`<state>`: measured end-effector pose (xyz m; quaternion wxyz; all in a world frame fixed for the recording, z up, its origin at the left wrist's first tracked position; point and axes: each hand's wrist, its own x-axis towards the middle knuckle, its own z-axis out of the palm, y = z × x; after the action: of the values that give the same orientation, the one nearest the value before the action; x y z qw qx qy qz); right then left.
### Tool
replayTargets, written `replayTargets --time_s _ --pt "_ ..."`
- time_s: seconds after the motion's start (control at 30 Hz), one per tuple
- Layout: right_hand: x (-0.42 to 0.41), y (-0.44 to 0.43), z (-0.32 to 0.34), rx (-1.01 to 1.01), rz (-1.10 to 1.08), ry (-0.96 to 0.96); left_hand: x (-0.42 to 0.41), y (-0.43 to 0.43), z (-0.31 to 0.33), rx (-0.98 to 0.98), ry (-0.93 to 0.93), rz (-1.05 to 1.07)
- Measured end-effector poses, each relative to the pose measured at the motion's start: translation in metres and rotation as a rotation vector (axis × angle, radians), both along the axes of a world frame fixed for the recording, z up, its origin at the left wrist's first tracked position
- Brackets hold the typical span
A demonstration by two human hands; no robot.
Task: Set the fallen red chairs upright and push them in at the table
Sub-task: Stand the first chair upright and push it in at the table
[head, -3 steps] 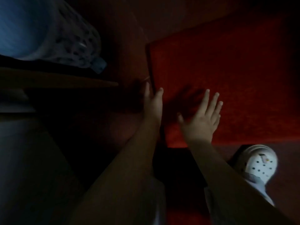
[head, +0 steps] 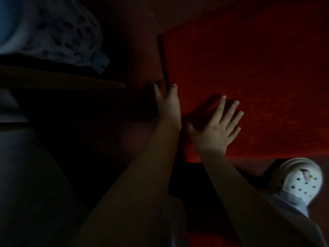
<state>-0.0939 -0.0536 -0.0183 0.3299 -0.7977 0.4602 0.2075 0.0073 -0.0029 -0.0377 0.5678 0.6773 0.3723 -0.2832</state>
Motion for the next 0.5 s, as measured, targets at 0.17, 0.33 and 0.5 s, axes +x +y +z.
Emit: replayTargets --time_s 0.17,0.33,0.5 --pt "0.007 0.026 -0.038 -0.123 -0.022 0.047 -0.001 -0.005 -0.041 0.315 0.047 -0.304" --pt "0.008 0.031 -0.044 -0.203 -0.002 0.055 -0.002 -0.007 -0.054 0.328 0.009 -0.235" --pt "0.008 0.033 -0.046 -0.223 0.020 0.083 0.009 0.002 -0.056 0.231 0.021 -0.148"
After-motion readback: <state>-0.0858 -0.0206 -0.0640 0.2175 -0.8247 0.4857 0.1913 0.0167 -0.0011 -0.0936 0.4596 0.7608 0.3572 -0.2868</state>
